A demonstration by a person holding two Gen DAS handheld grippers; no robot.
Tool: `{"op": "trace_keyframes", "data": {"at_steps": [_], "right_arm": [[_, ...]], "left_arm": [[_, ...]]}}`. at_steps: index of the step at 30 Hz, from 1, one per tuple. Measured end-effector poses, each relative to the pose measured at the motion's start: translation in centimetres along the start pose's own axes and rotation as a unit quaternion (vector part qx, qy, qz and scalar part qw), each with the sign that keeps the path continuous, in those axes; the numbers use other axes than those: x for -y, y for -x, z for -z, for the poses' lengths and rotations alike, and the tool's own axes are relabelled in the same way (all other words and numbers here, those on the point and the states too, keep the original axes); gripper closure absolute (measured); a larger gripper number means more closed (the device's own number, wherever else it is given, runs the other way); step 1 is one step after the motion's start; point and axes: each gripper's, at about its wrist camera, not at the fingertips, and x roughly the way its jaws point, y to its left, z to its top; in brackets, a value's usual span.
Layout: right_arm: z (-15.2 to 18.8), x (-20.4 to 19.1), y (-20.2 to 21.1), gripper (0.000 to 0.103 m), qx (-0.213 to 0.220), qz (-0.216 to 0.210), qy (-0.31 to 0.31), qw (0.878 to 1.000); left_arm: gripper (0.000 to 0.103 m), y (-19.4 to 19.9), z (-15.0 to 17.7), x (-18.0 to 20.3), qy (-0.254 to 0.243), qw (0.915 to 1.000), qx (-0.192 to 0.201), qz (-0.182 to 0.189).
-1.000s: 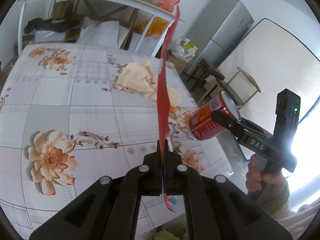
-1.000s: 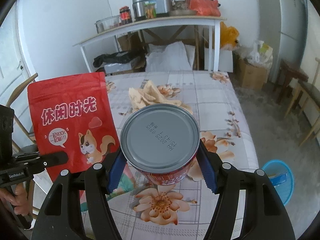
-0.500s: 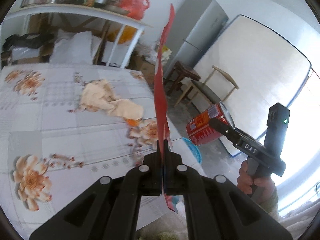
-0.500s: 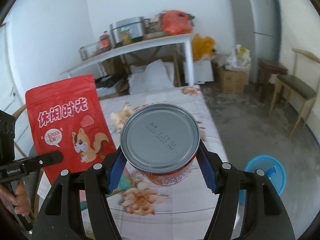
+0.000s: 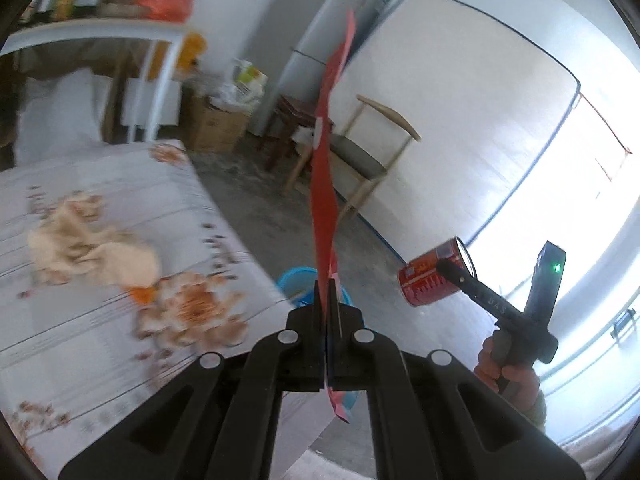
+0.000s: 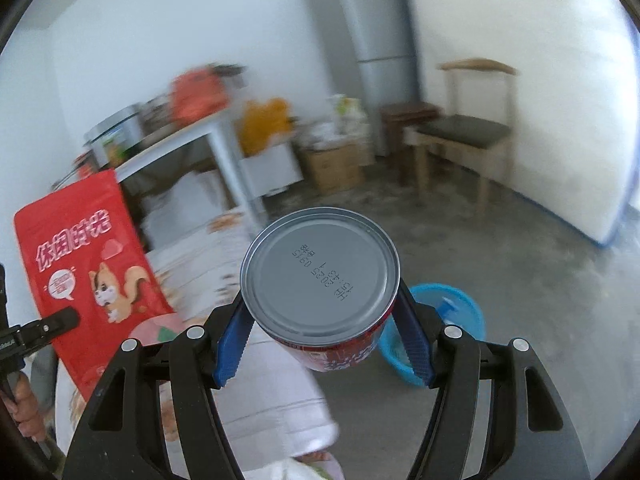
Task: Collect trash
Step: 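Lift the snack bag and milk can and carry them toward the wastebasket, then open both tools to drop the bag and can into the wastebasket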
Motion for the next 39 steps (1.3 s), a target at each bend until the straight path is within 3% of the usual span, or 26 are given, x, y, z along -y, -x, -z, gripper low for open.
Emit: {"op": "trace_keyframes", "data": {"at_steps": [6,12,17,22,23,24,25,26,27,32,39], "right_arm": [[1.3,6.0,-1.8,0.040,-0.023,0.050,-0.074,0.996],[2.6,9.3,-4.2,0.040,-0.057,0.068,-0.123,0.988],[2.8,10.5,-6.0,0.040,-0.077,0.077,-0.136,0.985],[3.2,12.1,-6.9,0.040,-0.090,0.086,-0.148,0.981],[3.3,12.4,-7.2,0.040,-0.094,0.089,-0.150,0.980],[3.2,12.5,-7.3,0.040,-0.096,0.091,-0.151,0.980],[3.4,12.7,-7.5,0.040,-0.100,0.093,-0.153,0.979],[3.5,12.9,-7.6,0.040,-0.102,0.094,-0.154,0.978],[3.6,13.0,-7.6,0.040,-0.105,0.095,-0.155,0.978],[4.4,13.6,-8.0,0.040,-0.118,0.098,-0.160,0.975],[4.7,13.6,-9.8,0.040,-0.137,0.075,-0.170,0.973]], "left_arm": [[0.103,-8.8,-1.8,2.1,-0.010,0.9969,-0.075,0.021],[0.103,-19.4,-3.5,4.2,-0.066,0.9873,-0.143,-0.017],[0.103,-27.8,-4.6,6.4,-0.131,0.9744,-0.175,-0.051],[0.101,-35.9,-4.5,7.9,-0.200,0.9599,-0.177,-0.086],[0.098,-37.2,-4.3,8.2,-0.213,0.9569,-0.176,-0.090],[0.086,-38.9,-3.9,8.3,-0.229,0.9515,-0.181,-0.097],[0.066,-40.9,-3.3,8.1,-0.244,0.9431,-0.198,-0.110],[0.059,-42.6,-2.6,7.7,-0.248,0.9358,-0.216,-0.126],[0.057,-43.7,-2.0,7.1,-0.243,0.9338,-0.226,-0.134],[0.057,-42.9,-1.6,5.6,-0.201,0.9459,-0.222,-0.125],[0.057,-37.1,-4.3,6.4,-0.196,0.9564,-0.189,-0.105]]}}
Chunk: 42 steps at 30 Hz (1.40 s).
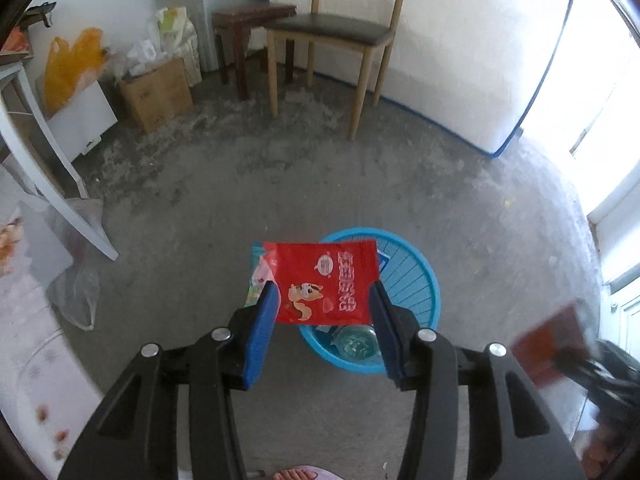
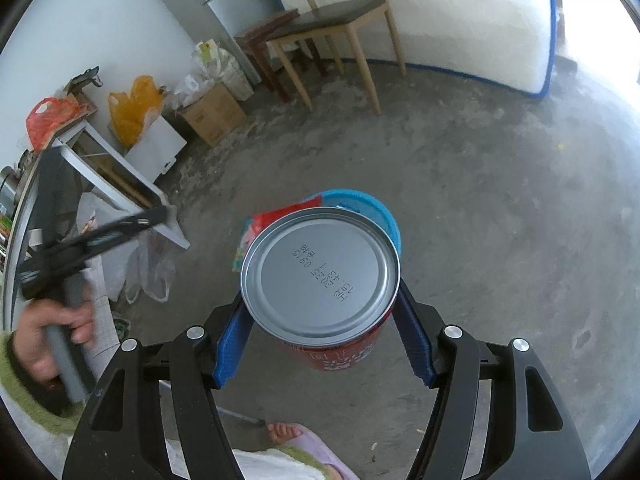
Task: Collect trash
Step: 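Open both tools to drop the bag and can into the wastebasket, then move the left tool to the beige crumpled cloth and close on it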
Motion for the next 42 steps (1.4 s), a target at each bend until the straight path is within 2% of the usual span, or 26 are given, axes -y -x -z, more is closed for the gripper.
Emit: {"op": "trace_keyframes", "data": {"at_steps": [4,6,11,13,15,18,20,23,28,32,37,39,42], "right_arm": [[-1.1,-0.7,-2.5,0.040,-0.026,-0.034,-0.006,0.999],[-2.5,-1.8,-5.0,0.040,-0.041,-0.057,-0.003,0.998],[-5.5,-4.2,-12.6,0.040,-0.074,-0.073,-0.006,0.995],[-6.3,-4.5,-15.8,0.039,-0.082,-0.066,-0.014,0.994],[-6.8,-4.3,-20.0,0.034,-0.108,-0.060,-0.026,0.992],[-5.6,-2.2,-24.8,0.030,-0.151,-0.002,-0.058,0.987],[-4.7,-0.5,-25.2,0.030,-0.158,0.019,-0.091,0.983],[-3.7,1.3,-23.4,0.030,-0.143,0.005,-0.120,0.982],[-3.0,2.9,-17.4,0.030,-0.108,0.008,-0.104,0.989],[-3.7,1.9,-12.6,0.030,-0.084,-0.004,-0.076,0.994],[-3.2,-2.1,-5.4,0.024,-0.053,-0.052,-0.019,0.997],[-2.4,-5.0,-1.8,0.024,-0.044,-0.087,0.023,0.995],[-1.7,-9.1,1.2,0.024,-0.039,-0.127,0.079,0.988]], "left_arm": [[0.057,6.7,1.3,-1.9,0.031,0.9988,0.028,0.027],[0.057,10.4,2.7,-3.4,0.049,0.9969,0.047,0.037],[0.055,19.4,7.5,-7.5,0.087,0.9907,0.102,0.019],[0.051,22.2,9.7,-8.8,0.100,0.9882,0.116,-0.003],[0.050,24.6,12.0,-10.0,0.116,0.9855,0.121,-0.029],[0.048,27.7,15.9,-11.6,0.150,0.9798,0.121,-0.055],[0.048,28.9,17.7,-12.2,0.161,0.9774,0.118,-0.070],[0.047,30.4,20.1,-12.7,0.172,0.9734,0.122,-0.090],[0.046,30.6,22.2,-13.8,0.205,0.9667,0.125,-0.089],[0.046,31.0,24.0,-14.2,0.223,0.9617,0.132,-0.090],[0.039,31.8,26.7,-14.4,0.245,0.9550,0.131,-0.103],[0.038,32.0,27.9,-14.6,0.256,0.9521,0.131,-0.105],[0.036,31.9,29.7,-15.0,0.273,0.9471,0.129,-0.110]]}}
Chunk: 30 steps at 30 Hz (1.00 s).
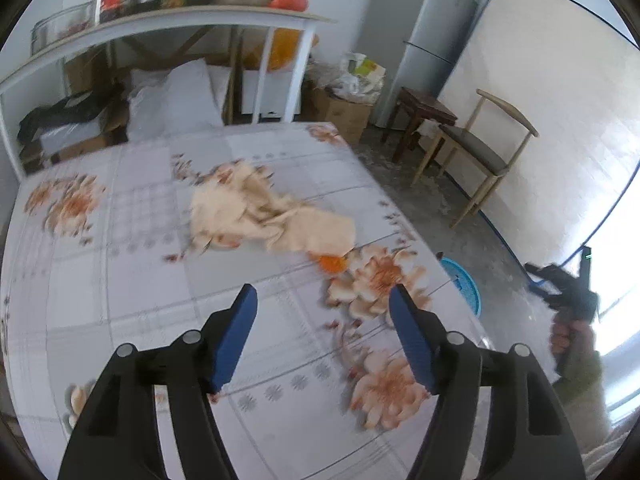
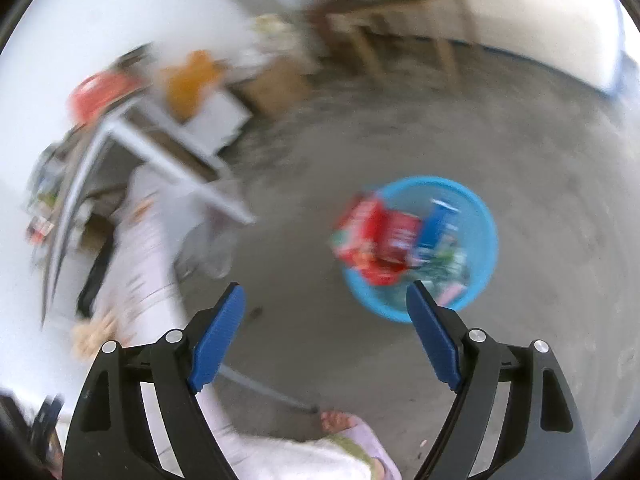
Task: Collect trash
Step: 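Move the left tool to the beige crumpled cloth and close on it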
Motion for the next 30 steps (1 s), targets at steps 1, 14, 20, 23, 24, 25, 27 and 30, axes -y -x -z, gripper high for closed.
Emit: {"op": "trace_keyframes", "data": {"at_steps": [1,14,20,23,24,25,27,30], "right_arm": [[0.2,-1.9,0.4,0.024,-0.003,-0.015,0.021,1.000],[6.0,-21.4,-5.2,0.024,-0.083,-0.123,0.210,0.966],[7.8,-24.6,-7.2,0.026,-0.098,-0.122,0.226,0.961],[8.0,-24.8,-7.5,0.026,-0.103,-0.123,0.226,0.961],[8.0,-24.8,-7.5,0.026,-0.103,-0.121,0.228,0.961],[8.0,-24.9,-7.5,0.026,-0.103,-0.118,0.229,0.961],[8.1,-24.6,-7.3,0.026,-0.103,-0.115,0.227,0.961],[8.1,-24.1,-7.3,0.027,-0.105,-0.112,0.220,0.963]], "left_arm": [[0.036,0.0,0.3,-0.3,0.004,1.0000,0.000,-0.002],[0.021,-2.0,-2.2,-3.9,-0.028,0.9986,0.042,-0.016],[0.014,-7.9,-6.2,-3.4,-0.074,0.9965,0.017,-0.034],[0.014,-11.0,-7.3,-3.0,-0.093,0.9941,0.004,-0.054],[0.015,-12.1,-7.7,-2.9,-0.103,0.9927,-0.001,-0.063],[0.021,-12.8,-7.8,-2.9,-0.108,0.9918,-0.004,-0.069],[0.034,-14.2,-8.0,-2.8,-0.118,0.9896,-0.017,-0.081],[0.054,-15.4,-7.8,-3.3,-0.118,0.9890,-0.036,-0.081]]}}
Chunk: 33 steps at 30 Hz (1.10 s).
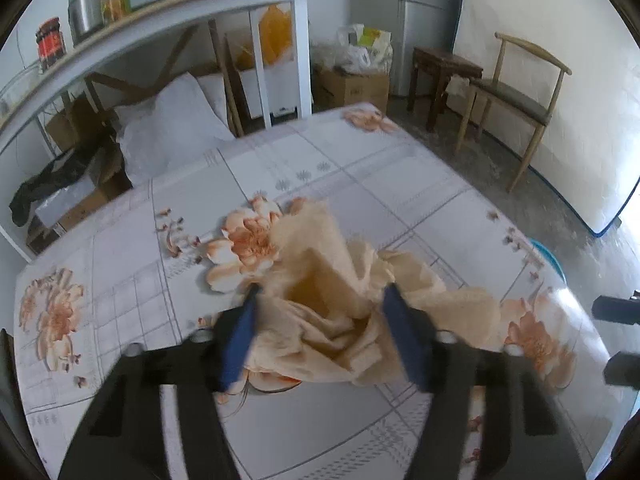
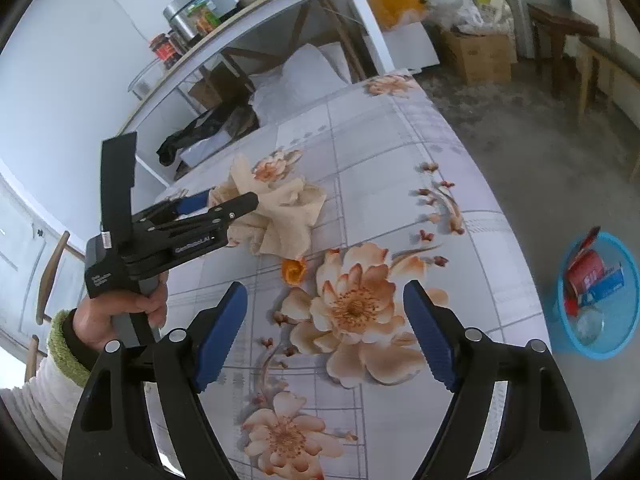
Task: Collect trash
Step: 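Move the left tool to the beige crumpled cloth and close on it, then grasp the orange peel with the right tool while the left tool lifts the beige cloth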
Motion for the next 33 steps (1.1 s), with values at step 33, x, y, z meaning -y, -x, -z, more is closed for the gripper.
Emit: {"op": "trace_keyframes", "data": {"at_steps": [33], "right_arm": [[-1.2,-4.6,-9.1,0.066,-0.067,0.030,0.114,0.991]], "left_arm": [[0.095,8.0,14.4,-0.9,0.112,0.9904,-0.041,0.071]]}}
